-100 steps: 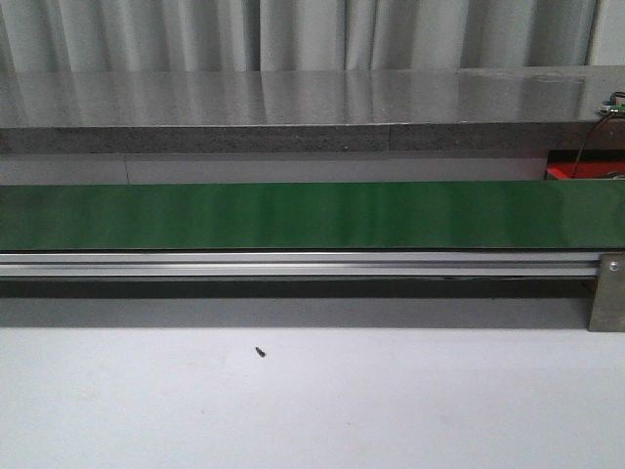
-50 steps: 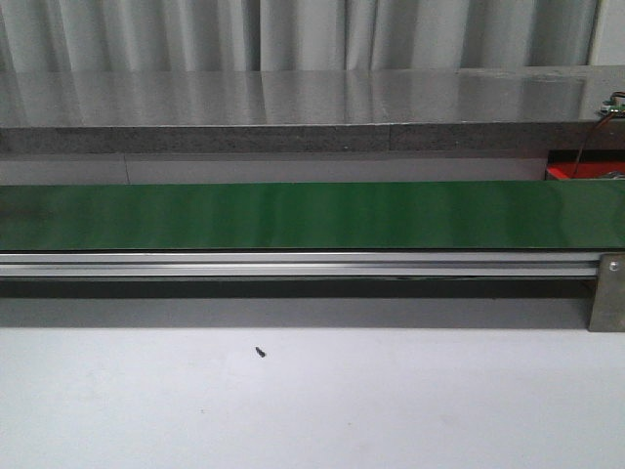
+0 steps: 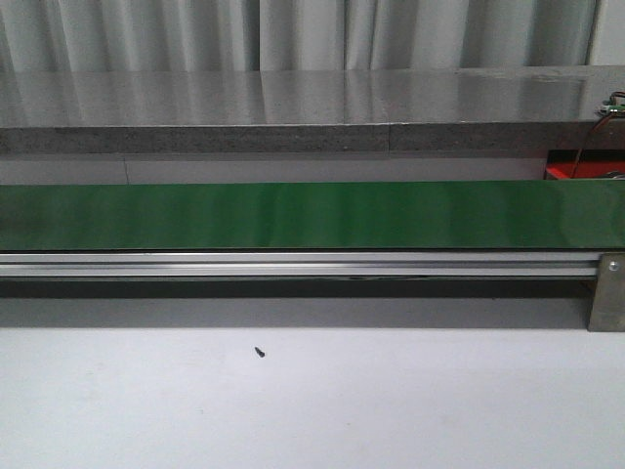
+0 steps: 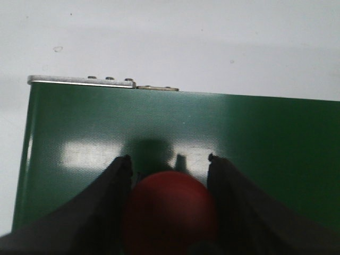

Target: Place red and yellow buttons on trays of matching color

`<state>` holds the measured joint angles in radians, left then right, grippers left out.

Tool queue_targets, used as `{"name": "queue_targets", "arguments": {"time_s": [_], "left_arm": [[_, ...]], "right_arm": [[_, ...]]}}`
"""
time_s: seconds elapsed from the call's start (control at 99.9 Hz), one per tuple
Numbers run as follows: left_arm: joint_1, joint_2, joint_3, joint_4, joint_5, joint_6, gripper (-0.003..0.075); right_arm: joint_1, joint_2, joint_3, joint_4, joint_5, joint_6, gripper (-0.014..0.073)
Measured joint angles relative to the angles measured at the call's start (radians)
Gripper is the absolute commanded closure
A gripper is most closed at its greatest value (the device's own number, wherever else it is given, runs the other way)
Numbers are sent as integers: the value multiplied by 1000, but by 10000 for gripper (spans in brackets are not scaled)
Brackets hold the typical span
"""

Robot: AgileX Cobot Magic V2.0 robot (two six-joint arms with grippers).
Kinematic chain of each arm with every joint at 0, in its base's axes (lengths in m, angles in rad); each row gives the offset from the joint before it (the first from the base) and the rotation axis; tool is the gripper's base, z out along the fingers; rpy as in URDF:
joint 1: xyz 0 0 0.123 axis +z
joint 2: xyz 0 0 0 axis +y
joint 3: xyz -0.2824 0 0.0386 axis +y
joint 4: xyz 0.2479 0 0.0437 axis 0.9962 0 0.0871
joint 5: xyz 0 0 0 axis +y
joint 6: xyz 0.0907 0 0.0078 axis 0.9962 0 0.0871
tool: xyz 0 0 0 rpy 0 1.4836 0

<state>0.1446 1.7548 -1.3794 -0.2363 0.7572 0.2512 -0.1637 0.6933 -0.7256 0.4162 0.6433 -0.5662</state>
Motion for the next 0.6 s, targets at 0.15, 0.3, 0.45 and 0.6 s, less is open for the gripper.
{"name": "queue_targets", "arguments": {"time_s": [0.15, 0.3, 0.45, 0.6], "left_arm": [[0, 0, 32, 0, -37, 2, 559], [0, 0, 35, -2, -46, 2, 484], [0, 0, 36, -2, -46, 2, 353], [0, -2, 37, -2, -50, 2, 295]], "right_arm": [[0, 0, 0, 0, 2, 0, 690], [0, 0, 0, 0, 2, 0, 690], [0, 0, 0, 0, 2, 0, 690], [0, 0, 0, 0, 2, 0, 690]]}}
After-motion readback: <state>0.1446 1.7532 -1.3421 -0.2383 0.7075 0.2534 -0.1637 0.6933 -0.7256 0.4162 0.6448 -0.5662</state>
